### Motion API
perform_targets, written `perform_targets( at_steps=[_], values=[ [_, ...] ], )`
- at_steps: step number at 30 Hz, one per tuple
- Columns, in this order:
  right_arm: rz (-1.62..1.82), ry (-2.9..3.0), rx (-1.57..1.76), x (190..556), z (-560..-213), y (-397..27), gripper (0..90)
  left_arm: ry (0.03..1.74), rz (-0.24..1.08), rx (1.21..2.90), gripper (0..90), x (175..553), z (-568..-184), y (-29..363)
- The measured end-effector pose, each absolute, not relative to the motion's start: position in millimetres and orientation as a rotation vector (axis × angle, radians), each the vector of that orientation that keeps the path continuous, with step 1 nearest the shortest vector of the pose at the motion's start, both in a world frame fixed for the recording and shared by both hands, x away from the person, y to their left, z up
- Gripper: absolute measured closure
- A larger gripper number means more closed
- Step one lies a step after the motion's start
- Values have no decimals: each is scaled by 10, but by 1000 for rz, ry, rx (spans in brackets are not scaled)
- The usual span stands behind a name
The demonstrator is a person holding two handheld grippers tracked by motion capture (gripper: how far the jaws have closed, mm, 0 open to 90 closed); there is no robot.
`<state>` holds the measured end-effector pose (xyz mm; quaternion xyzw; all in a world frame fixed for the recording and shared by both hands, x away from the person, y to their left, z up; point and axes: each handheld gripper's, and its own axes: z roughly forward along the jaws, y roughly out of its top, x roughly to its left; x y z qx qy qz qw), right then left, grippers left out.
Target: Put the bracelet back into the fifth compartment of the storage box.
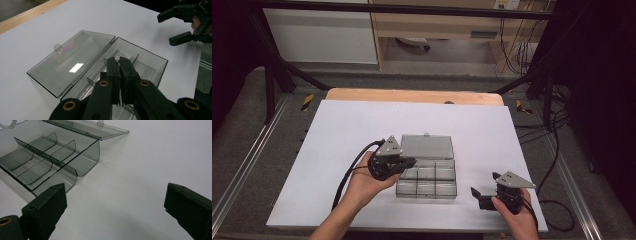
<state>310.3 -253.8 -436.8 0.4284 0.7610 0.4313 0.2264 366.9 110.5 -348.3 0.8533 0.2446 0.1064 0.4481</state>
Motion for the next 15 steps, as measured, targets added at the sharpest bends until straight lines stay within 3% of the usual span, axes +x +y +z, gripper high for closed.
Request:
perform_targets(
  at_steps=[15],
  values=[
    [1188, 2099, 1181, 3102, -4368, -2539, 49, 595, 254, 2115, 875, 3658, -3498, 1061]
  ],
)
